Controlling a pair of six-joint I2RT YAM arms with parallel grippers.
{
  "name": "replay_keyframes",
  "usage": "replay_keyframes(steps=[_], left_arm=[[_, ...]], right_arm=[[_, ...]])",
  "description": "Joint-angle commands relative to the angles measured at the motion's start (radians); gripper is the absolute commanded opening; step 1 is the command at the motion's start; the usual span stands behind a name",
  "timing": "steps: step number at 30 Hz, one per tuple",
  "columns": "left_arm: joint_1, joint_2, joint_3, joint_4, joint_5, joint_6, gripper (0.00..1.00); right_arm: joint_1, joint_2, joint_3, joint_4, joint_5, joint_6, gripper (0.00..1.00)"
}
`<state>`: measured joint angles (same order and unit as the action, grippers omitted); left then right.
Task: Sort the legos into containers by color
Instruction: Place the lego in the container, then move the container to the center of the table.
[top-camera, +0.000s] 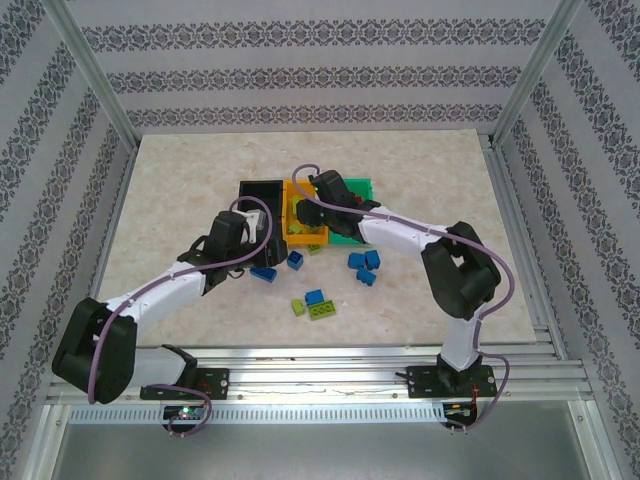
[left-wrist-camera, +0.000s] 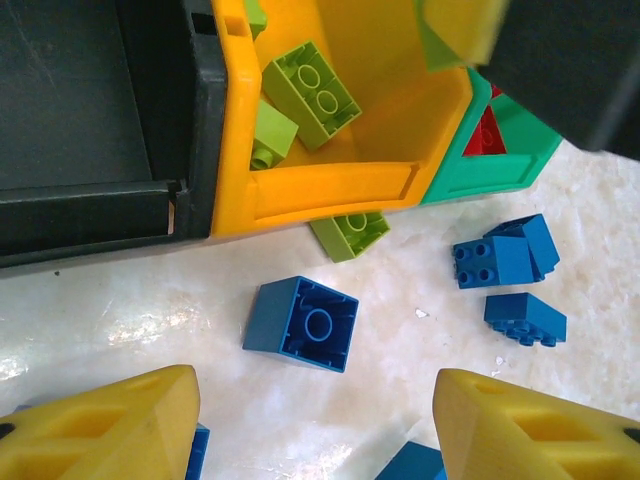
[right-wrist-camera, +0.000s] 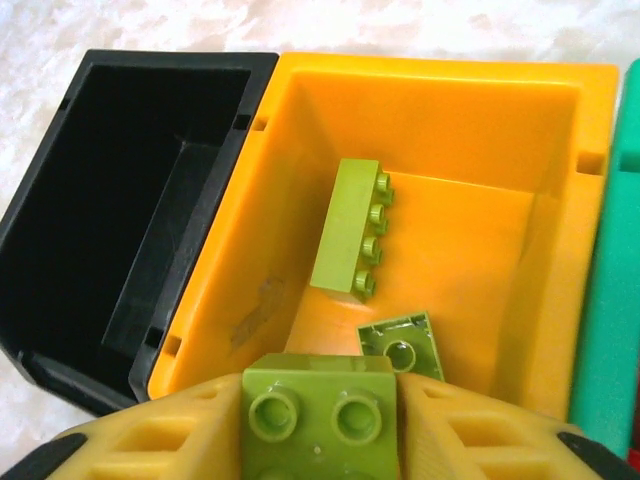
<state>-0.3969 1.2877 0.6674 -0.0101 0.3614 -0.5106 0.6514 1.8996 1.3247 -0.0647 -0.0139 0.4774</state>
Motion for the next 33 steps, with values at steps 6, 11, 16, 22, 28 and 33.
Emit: replay_keyframes(steps=[6, 11, 16, 22, 28, 33], left_arm=[[0.013, -0.009, -0.007, -0.003, -0.005, -0.009, 0.67], [0.013, 0.019, -0.006, 0.025, 0.002, -0.012, 0.67], [0.013, 0.065, 0.017, 0.05, 0.029, -0.019, 0.67], [0.013, 0.099, 0.033, 0.071, 0.052, -0.029, 0.67], [0.013, 0.083, 0.029, 0.048, 0.043, -0.018, 0.67], [0.013, 0.053, 0.004, 0.053, 0.02, -0.025, 0.67]], right_arm=[[-0.001, -0.024, -0.043, 0.004, -0.05, 0.006, 0.55], [0.026, -0.119, -0.183, 0.027, -0.031, 0.013, 0.54], [0.048, -0.177, -0.295, 0.047, -0.032, 0.049, 0.54], [0.044, -0.144, -0.304, 0.063, -0.017, 0.069, 0.54], [-0.001, -0.071, -0.235, 0.082, -0.043, 0.056, 0.54], [-0.006, -0.041, -0.187, 0.061, -0.066, 0.032, 0.54]])
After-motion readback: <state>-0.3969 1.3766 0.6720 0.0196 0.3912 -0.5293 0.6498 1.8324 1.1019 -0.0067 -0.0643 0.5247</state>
